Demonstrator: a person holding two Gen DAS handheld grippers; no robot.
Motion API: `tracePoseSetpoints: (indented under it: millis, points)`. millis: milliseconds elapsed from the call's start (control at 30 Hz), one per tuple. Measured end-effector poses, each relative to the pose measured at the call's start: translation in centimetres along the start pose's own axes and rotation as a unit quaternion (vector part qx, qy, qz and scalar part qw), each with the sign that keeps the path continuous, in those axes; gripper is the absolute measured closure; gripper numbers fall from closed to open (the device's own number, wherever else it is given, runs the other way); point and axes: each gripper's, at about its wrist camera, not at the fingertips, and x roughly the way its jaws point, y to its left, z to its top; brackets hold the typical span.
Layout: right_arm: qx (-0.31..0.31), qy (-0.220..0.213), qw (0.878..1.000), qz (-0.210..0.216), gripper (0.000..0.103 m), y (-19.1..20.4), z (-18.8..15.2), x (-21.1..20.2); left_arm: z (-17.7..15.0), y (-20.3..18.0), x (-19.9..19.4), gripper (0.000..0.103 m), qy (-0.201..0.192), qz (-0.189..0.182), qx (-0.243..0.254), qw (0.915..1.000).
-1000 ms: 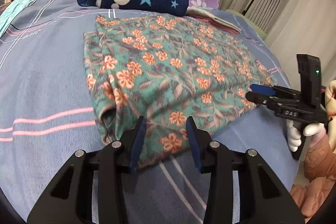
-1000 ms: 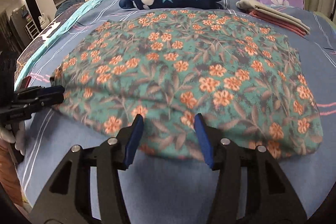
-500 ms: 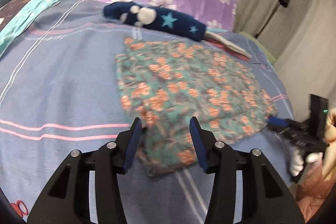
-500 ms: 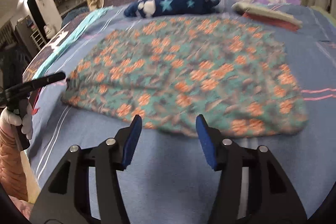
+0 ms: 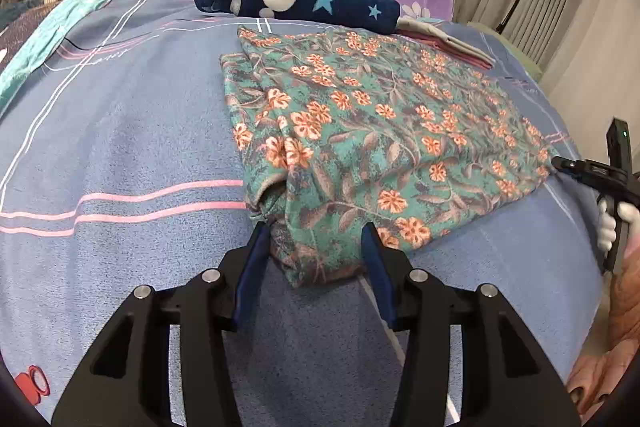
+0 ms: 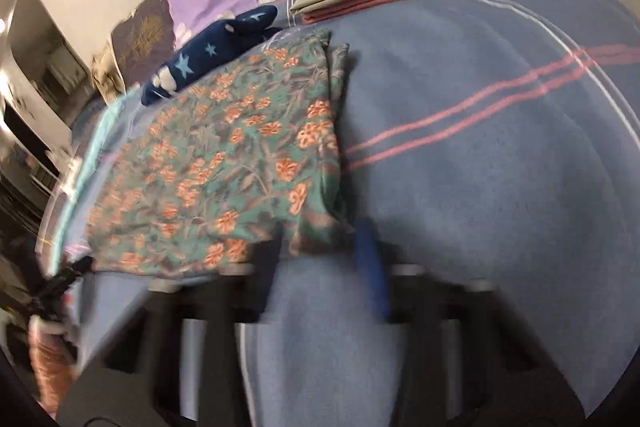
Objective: Fold small clothes
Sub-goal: 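Smooth the folded shirt with both grippers open over it, then grasp the folded shirt edge with the right gripper beside the left tool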
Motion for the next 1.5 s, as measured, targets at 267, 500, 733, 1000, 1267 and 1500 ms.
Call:
tracePoseSetpoints:
  millis: [267, 500, 733, 1000, 1267, 1500]
  points:
    - [0.016, -0.043, 0.996, -0.072, 0.099, -1.7, -0.2, -1.9, -0.3, 0.3, -0.2, 0.054, -0.006, -0.005, -0.004, 1.0000]
    - [-0.114, -0.049, 0.992, 0.004, 0.081, 7.3, -0.5, -2.4, -0.7, 1.5, -1.4, 0.054, -0.021, -0.042, -0.043, 0.9980]
    - [-0.352, 0.011, 0.929, 0.115, 0.067, 22.9, -6.5, -0.1, -1.3, 3.8, -2.7, 0.054, -0.041, -0.052, -0.093, 0.9935]
    - [-0.499, 0.019, 0.857, 0.124, 0.059, 32.9, -11.9, 2.1, -2.0, 6.0, -2.3, 0.047, -0.051, -0.095, -0.122, 0.9866]
    - [-0.546, -0.004, 0.836, 0.057, 0.047, 38.0, -12.7, 5.7, -3.0, 8.5, -2.1, 0.047, -0.074, -0.176, -0.189, 0.9631]
    - [-0.543, -0.036, 0.838, 0.038, 0.046, 39.9, -12.2, 7.4, -3.3, 9.6, -1.8, 0.047, -0.081, -0.220, -0.217, 0.9478]
